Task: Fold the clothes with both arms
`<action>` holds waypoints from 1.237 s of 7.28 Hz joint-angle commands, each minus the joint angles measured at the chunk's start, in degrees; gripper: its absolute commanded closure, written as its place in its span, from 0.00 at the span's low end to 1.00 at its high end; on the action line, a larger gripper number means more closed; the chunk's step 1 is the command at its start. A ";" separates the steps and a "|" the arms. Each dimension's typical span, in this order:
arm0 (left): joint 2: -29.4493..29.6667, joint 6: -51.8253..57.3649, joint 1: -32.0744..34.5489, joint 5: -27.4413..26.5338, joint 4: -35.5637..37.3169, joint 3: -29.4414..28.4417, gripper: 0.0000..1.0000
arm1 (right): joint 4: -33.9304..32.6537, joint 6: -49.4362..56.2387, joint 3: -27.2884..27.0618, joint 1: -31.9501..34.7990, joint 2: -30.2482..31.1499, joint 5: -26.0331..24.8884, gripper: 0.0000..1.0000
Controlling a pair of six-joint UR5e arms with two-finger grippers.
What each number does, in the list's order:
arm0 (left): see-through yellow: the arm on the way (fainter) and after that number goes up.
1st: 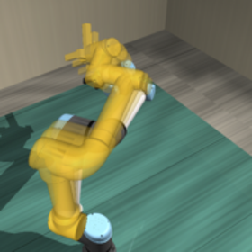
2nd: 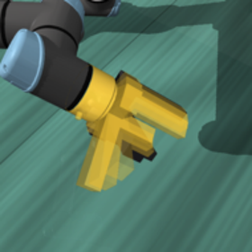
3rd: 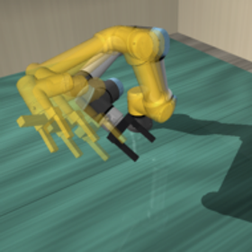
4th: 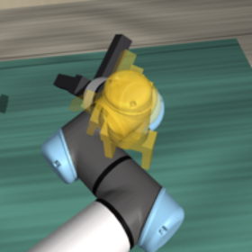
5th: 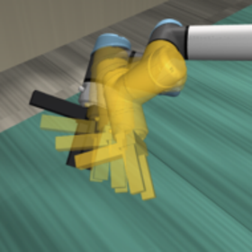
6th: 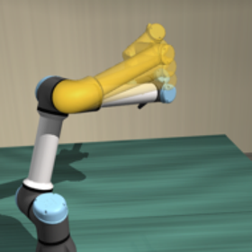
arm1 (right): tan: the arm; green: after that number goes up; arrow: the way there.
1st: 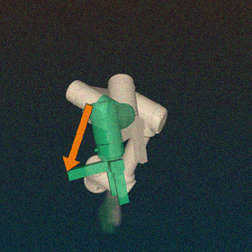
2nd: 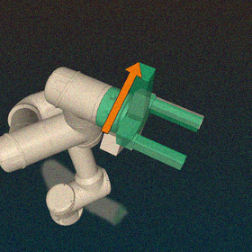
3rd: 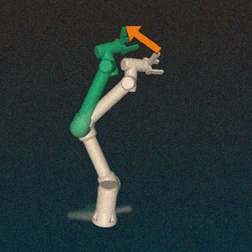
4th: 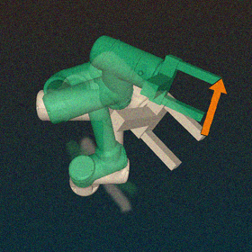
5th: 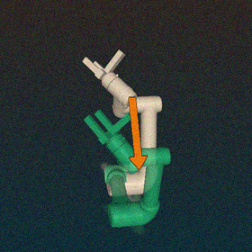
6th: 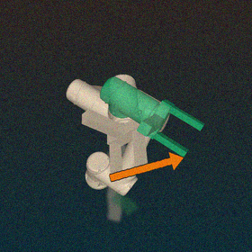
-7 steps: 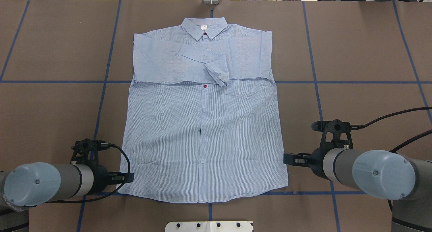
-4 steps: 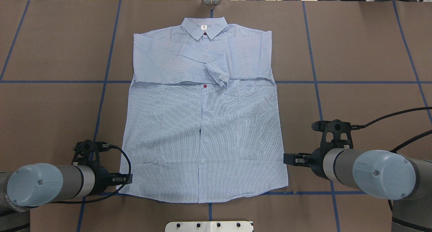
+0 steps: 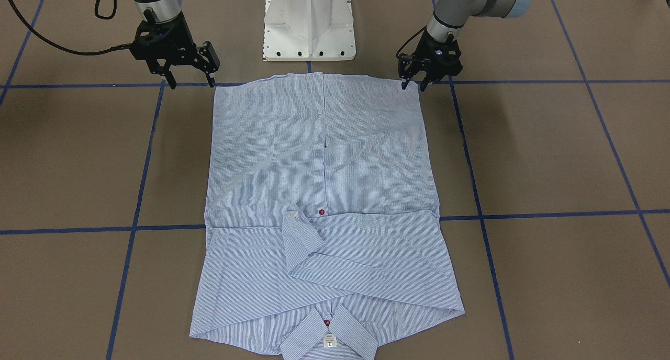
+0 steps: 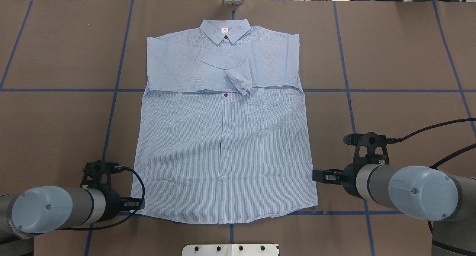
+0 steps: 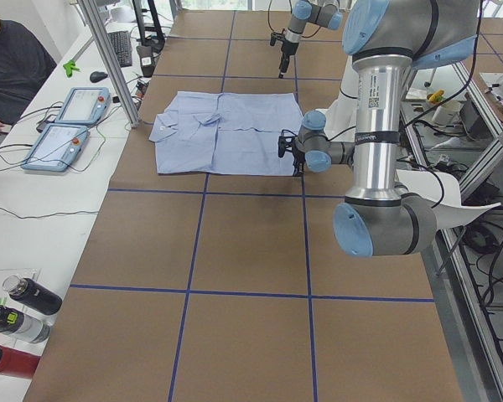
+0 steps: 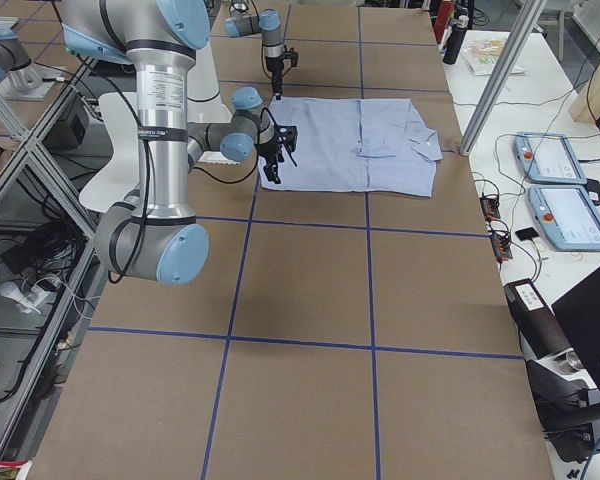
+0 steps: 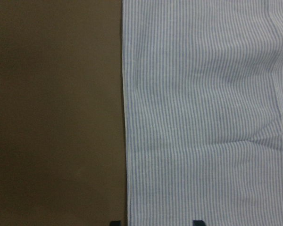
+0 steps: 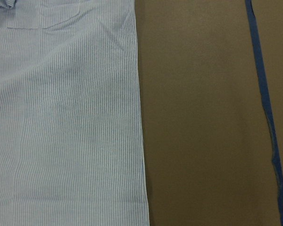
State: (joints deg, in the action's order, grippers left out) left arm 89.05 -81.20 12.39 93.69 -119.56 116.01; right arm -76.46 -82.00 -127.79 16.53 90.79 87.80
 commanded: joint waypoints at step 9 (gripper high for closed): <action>0.34 -5.37 -1.76 -0.09 1.69 1.14 1.00 | 10.74 -0.18 0.35 -1.85 7.78 -0.26 0.00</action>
State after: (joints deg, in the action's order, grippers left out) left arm 89.43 -86.32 10.67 93.61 -117.86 116.72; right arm -72.45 -82.13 -127.65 15.27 94.23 87.64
